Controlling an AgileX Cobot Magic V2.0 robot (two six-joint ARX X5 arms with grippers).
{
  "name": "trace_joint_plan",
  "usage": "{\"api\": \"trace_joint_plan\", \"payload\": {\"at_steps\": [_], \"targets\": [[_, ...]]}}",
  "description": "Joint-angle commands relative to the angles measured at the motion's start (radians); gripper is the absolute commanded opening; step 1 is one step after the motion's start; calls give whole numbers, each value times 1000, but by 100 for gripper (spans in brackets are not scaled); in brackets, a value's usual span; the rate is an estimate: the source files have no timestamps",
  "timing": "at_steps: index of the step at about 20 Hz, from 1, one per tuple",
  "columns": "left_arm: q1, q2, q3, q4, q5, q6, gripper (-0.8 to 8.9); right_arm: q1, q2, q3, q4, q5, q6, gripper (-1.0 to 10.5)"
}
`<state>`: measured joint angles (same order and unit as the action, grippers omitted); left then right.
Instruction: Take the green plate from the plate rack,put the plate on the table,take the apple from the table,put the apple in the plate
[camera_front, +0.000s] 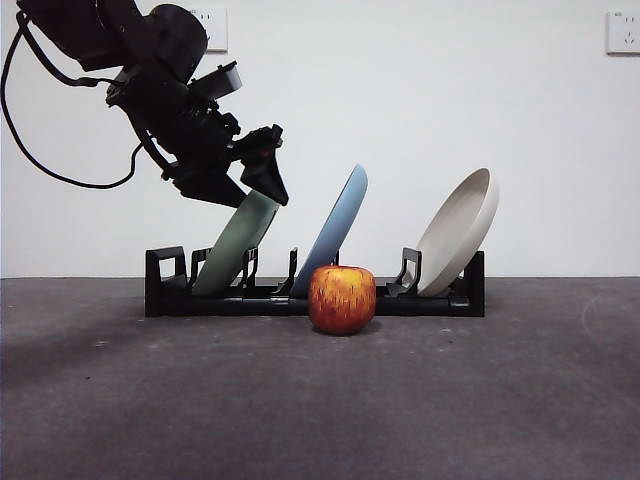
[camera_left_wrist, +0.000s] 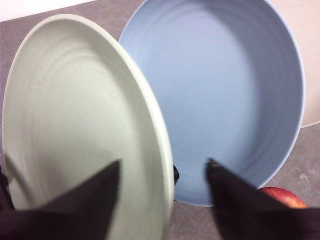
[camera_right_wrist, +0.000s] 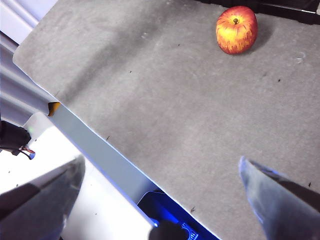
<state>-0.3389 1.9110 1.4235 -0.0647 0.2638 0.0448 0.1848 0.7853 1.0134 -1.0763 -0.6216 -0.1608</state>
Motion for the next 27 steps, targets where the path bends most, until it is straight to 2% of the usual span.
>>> {"api": "trace_joint_plan", "payload": {"at_steps": [1, 9, 17, 19, 23, 27], "targets": [[-2, 8, 0, 3, 5, 10, -9, 2, 0, 3, 5, -1, 6, 689], [6, -13, 0, 4, 33, -19, -9, 2, 0, 3, 4, -1, 3, 689], [6, -217, 1, -42, 33, -18, -9, 2, 0, 3, 3, -1, 3, 689], [4, -304, 1, -134, 33, -4, -9, 2, 0, 3, -3, -1, 3, 689], [-43, -505, 1, -412, 7, 127, -8, 2, 0, 3, -6, -1, 3, 689], [-179, -649, 1, -697, -217, 270, -6, 2, 0, 3, -6, -1, 4, 689]]}}
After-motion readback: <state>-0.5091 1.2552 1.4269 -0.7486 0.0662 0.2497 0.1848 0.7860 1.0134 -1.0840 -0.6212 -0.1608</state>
